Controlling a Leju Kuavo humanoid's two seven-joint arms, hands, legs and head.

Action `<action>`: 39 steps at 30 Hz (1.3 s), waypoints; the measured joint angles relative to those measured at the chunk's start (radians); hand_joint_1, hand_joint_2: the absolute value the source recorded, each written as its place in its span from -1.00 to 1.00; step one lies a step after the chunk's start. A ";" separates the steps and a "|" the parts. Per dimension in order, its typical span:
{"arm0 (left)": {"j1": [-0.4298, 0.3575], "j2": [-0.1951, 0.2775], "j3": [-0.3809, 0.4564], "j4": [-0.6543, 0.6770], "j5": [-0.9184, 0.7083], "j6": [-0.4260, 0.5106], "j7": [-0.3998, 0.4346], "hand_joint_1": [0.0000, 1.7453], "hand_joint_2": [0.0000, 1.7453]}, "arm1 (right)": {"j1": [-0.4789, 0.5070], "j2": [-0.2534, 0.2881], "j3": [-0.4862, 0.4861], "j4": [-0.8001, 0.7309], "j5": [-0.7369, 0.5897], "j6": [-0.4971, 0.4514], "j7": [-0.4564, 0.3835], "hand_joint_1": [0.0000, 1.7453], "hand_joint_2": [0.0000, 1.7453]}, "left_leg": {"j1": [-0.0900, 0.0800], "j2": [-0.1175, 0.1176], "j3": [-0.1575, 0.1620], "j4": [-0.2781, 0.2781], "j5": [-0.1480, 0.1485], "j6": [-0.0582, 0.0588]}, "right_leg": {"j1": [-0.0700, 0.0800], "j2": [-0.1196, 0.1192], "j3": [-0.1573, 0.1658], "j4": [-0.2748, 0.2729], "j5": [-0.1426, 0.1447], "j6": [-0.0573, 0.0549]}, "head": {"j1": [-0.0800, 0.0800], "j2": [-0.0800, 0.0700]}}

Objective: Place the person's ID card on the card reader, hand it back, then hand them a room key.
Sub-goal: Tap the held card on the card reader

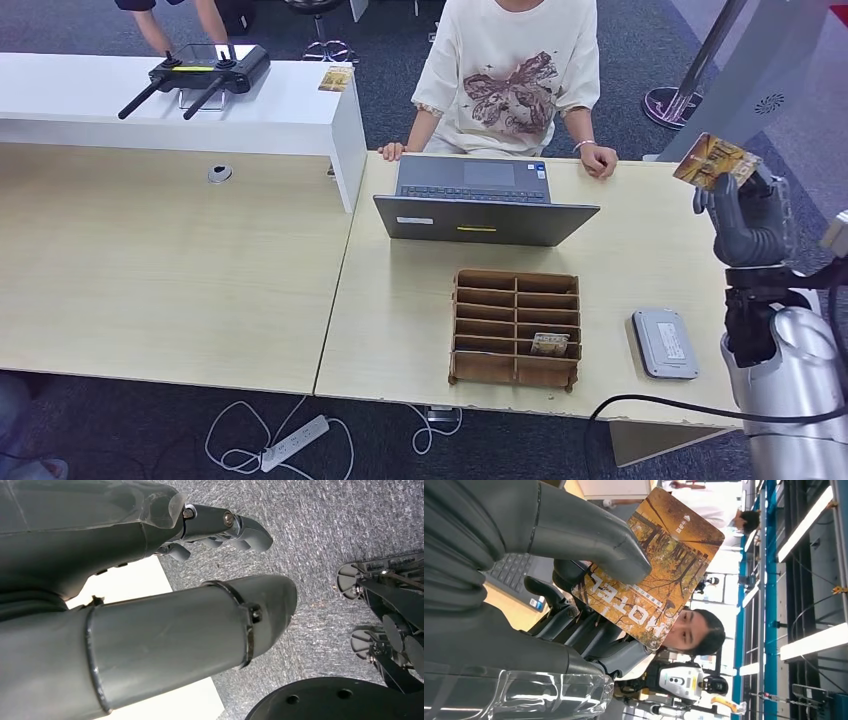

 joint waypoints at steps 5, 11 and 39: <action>0.000 0.000 0.001 0.000 0.007 -0.001 0.000 -1.00 -1.00 | 0.033 0.000 0.000 -0.007 0.039 -0.031 0.004 1.00 1.00 | 0.000 0.000 0.000 0.000 0.000 0.000 | 0.000 0.000 0.000 0.000 0.000 0.000 | 0.000 0.000; 0.001 -0.002 0.004 0.000 0.014 -0.002 0.000 -1.00 -1.00 | 0.080 0.001 -0.001 -0.009 0.101 -0.065 0.014 1.00 1.00 | 0.000 0.000 0.000 0.000 0.000 0.000 | 0.000 0.000 0.000 0.000 0.000 0.000 | 0.000 0.000; 0.015 -0.002 0.004 0.000 0.020 -0.003 -0.010 -1.00 -1.00 | 0.142 -0.097 -0.144 0.227 0.175 0.010 0.046 1.00 1.00 | 0.000 0.000 0.000 0.000 0.000 0.000 | 0.000 0.000 0.000 0.000 0.000 0.000 | 0.000 0.000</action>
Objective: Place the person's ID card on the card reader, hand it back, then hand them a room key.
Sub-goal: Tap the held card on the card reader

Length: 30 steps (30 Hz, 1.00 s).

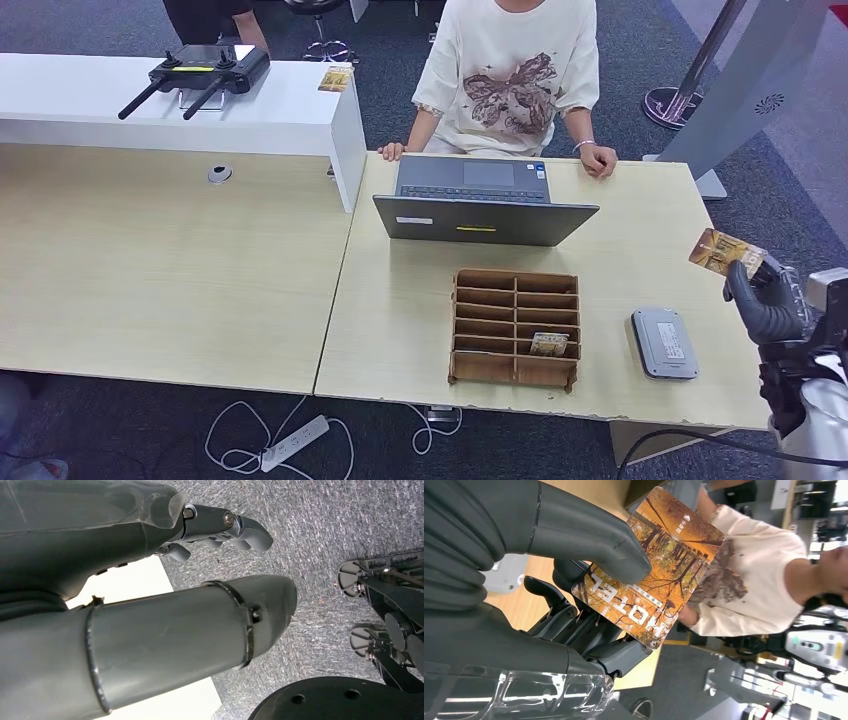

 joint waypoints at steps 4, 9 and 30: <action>0.000 0.000 0.000 0.000 0.000 -0.002 0.000 -1.00 -1.00 | -0.022 -0.020 0.000 0.071 0.035 0.015 0.003 1.00 1.00 | 0.000 0.000 0.000 0.000 0.000 0.000 | 0.000 0.000 0.000 0.000 0.000 0.000 | 0.000 0.000; 0.000 0.002 0.000 0.000 0.000 -0.004 0.000 -1.00 -1.00 | -0.053 -0.047 0.002 0.146 0.052 0.037 0.004 1.00 1.00 | 0.000 0.000 0.000 0.000 0.000 0.000 | 0.000 0.000 0.000 0.000 0.000 0.000 | 0.000 0.000; 0.001 0.010 0.000 0.000 -0.004 -0.012 -0.002 -1.00 -1.00 | -0.136 -0.144 0.033 0.384 0.120 0.150 -0.027 1.00 1.00 | 0.000 -0.001 -0.001 0.000 0.000 0.000 | 0.000 -0.001 0.000 0.000 0.000 0.000 | 0.000 0.000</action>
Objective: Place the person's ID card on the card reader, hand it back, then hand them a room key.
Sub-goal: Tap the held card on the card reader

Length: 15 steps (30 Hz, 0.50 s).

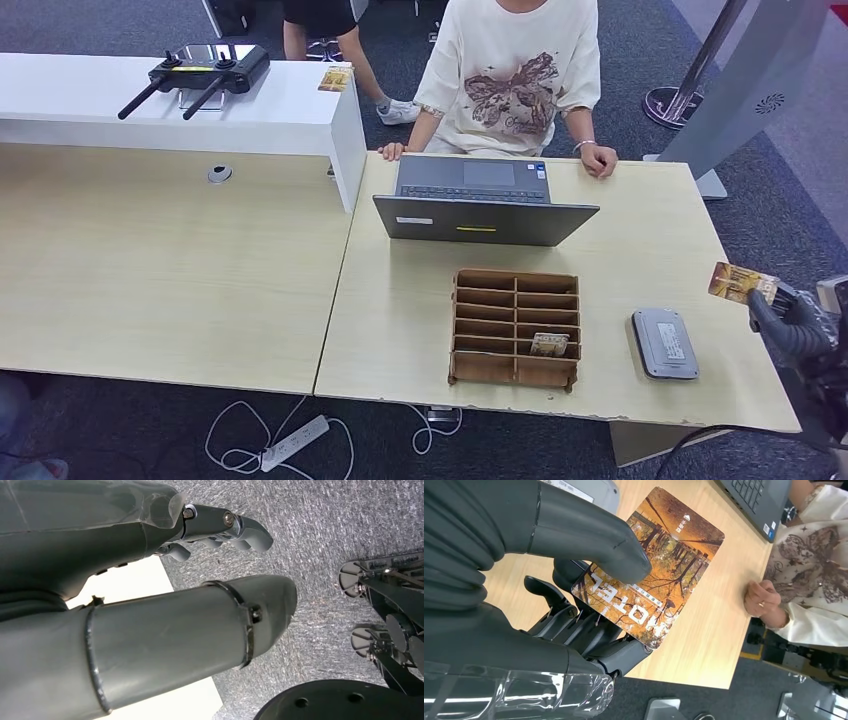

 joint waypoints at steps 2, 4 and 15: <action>0.000 0.001 0.000 0.000 0.001 -0.001 -0.001 -1.00 -1.00 | 0.000 -0.006 0.006 0.013 0.013 0.008 -0.006 1.00 1.00 | 0.000 0.000 0.000 0.000 0.000 0.000 | 0.000 0.000 0.000 0.000 0.000 0.000 | 0.000 0.000; 0.000 0.002 0.000 0.000 0.001 -0.001 -0.001 -1.00 -1.00 | 0.000 -0.013 0.013 0.023 0.029 0.017 -0.012 1.00 1.00 | 0.000 0.000 0.000 0.000 0.000 0.000 | 0.000 0.000 0.000 0.000 0.000 0.000 | 0.000 0.000; 0.000 0.006 0.000 0.000 0.001 -0.004 -0.001 -1.00 -1.00 | 0.001 -0.030 0.034 0.058 0.065 0.032 -0.021 1.00 1.00 | 0.000 0.000 0.000 0.000 0.000 0.000 | 0.000 0.000 0.000 0.000 0.000 0.000 | 0.000 0.000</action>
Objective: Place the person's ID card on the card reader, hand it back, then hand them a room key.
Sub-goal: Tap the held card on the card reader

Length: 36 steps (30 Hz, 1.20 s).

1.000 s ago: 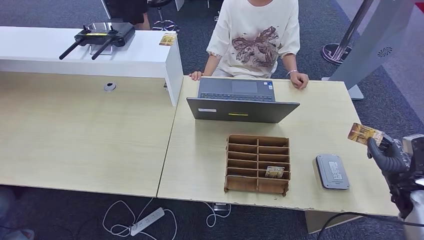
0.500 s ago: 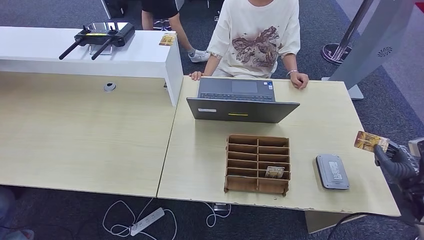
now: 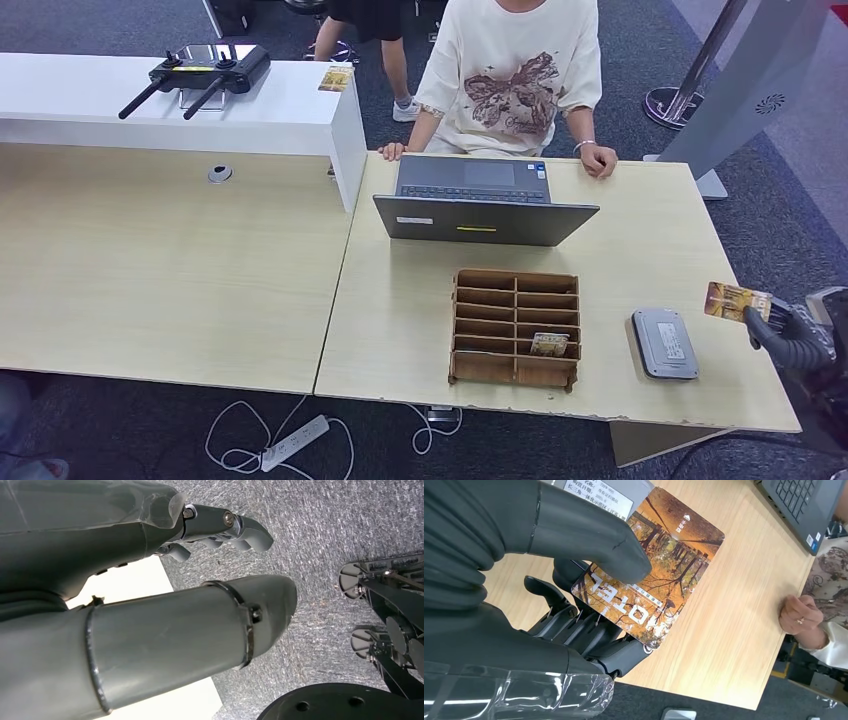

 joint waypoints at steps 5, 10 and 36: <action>0.000 0.000 0.000 0.000 0.000 -0.004 0.000 -1.00 -1.00 | 0.000 0.000 0.019 0.011 0.057 0.011 0.000 1.00 1.00 | 0.000 0.000 0.000 0.000 0.000 0.000 | 0.000 0.000 0.000 0.000 0.000 0.000 | 0.000 0.000; -0.001 0.003 -0.002 0.000 0.000 -0.008 0.002 -1.00 -1.00 | -0.011 0.000 0.060 0.015 0.133 -0.009 0.036 1.00 1.00 | 0.000 0.000 -0.001 0.000 0.000 0.000 | 0.000 0.000 0.000 0.000 0.000 0.000 | 0.000 0.000; -0.003 0.023 -0.019 -0.003 0.001 -0.026 0.015 -1.00 -1.00 | -0.088 0.038 0.249 0.076 0.273 -0.024 0.101 1.00 1.00 | 0.000 0.000 0.000 0.000 0.000 0.000 | 0.000 0.000 0.000 0.000 0.000 0.000 | 0.000 0.000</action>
